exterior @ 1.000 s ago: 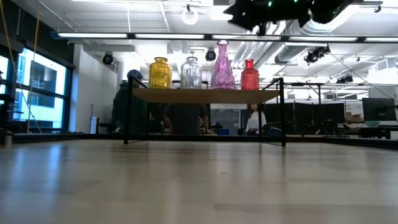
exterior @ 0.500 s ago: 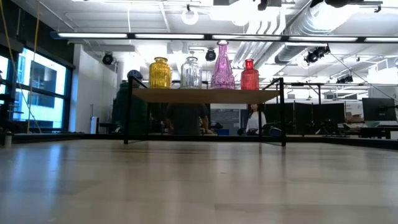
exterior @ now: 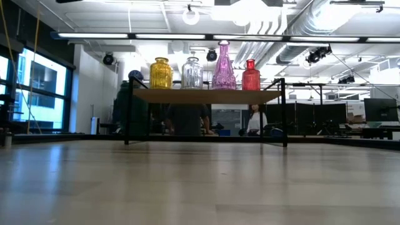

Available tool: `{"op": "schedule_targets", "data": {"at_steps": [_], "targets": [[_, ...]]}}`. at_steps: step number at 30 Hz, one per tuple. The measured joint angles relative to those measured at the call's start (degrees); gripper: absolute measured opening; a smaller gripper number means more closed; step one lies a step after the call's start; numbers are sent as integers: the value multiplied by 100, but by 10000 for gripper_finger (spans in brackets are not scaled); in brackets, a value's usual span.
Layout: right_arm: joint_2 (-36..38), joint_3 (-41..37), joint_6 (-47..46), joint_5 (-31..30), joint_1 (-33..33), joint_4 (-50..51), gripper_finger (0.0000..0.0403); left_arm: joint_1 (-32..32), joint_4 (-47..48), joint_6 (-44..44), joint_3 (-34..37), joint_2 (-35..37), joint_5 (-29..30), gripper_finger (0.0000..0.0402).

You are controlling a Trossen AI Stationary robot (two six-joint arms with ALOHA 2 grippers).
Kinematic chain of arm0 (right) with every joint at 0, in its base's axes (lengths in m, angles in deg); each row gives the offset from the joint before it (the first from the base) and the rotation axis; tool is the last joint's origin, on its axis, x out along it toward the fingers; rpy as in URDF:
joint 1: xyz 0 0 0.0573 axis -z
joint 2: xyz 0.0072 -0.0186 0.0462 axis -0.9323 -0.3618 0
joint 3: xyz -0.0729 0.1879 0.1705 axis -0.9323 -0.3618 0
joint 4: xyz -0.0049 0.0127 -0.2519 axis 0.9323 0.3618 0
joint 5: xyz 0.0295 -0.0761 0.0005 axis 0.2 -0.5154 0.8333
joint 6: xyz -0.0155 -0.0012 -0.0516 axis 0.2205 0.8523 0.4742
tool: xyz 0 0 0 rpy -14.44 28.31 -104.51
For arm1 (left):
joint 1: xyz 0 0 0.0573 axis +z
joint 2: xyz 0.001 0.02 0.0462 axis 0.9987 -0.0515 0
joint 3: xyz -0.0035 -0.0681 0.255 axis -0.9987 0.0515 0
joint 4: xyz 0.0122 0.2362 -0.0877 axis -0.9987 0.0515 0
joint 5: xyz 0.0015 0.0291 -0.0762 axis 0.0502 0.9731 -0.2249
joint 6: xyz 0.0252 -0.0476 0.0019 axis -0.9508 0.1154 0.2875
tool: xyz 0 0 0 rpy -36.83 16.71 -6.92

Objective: Sort vases onto shelf
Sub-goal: Put the red vase on the shelf aligned with the other red vase

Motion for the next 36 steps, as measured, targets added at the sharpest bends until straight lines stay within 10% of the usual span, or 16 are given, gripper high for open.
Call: {"op": "schedule_targets", "data": {"at_steps": [36], "targets": [[-7,0,57,-621,-1172,343,197,-3662,-2336,4142,2066,-563,247,90]]}}
